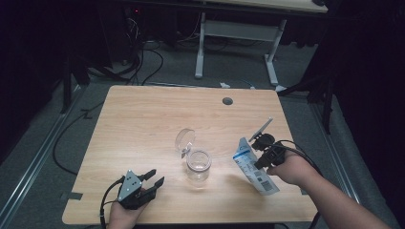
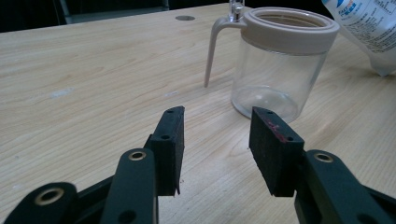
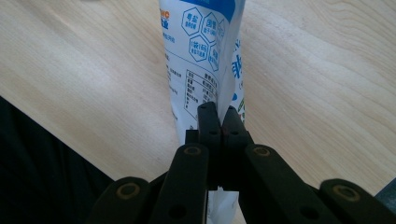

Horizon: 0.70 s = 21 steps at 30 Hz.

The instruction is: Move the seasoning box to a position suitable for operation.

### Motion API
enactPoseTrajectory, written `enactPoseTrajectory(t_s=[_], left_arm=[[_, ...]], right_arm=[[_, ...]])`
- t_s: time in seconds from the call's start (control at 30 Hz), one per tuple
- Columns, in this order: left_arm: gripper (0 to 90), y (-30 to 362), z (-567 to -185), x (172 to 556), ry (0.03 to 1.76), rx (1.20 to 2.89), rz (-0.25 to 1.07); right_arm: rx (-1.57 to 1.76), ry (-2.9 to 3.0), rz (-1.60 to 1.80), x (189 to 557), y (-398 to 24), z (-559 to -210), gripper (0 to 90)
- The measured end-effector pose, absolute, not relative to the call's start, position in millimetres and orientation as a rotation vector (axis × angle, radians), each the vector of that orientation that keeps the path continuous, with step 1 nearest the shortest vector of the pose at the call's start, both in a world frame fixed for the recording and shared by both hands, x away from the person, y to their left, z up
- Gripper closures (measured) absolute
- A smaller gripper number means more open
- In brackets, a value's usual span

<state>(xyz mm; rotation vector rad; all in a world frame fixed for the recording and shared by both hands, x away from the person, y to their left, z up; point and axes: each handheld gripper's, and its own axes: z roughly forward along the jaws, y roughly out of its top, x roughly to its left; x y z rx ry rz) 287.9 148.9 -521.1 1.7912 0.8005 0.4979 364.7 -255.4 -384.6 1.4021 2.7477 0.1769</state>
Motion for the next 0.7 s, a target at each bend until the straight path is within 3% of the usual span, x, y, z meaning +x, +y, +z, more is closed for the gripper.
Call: enactPoseTrajectory(t_s=[0.7], left_arm=[[50.3,105,-517,273,0.644,1.798,0.483]], right_arm=[[1.303,2.778,0.212,351,-244,-364,90.0]])
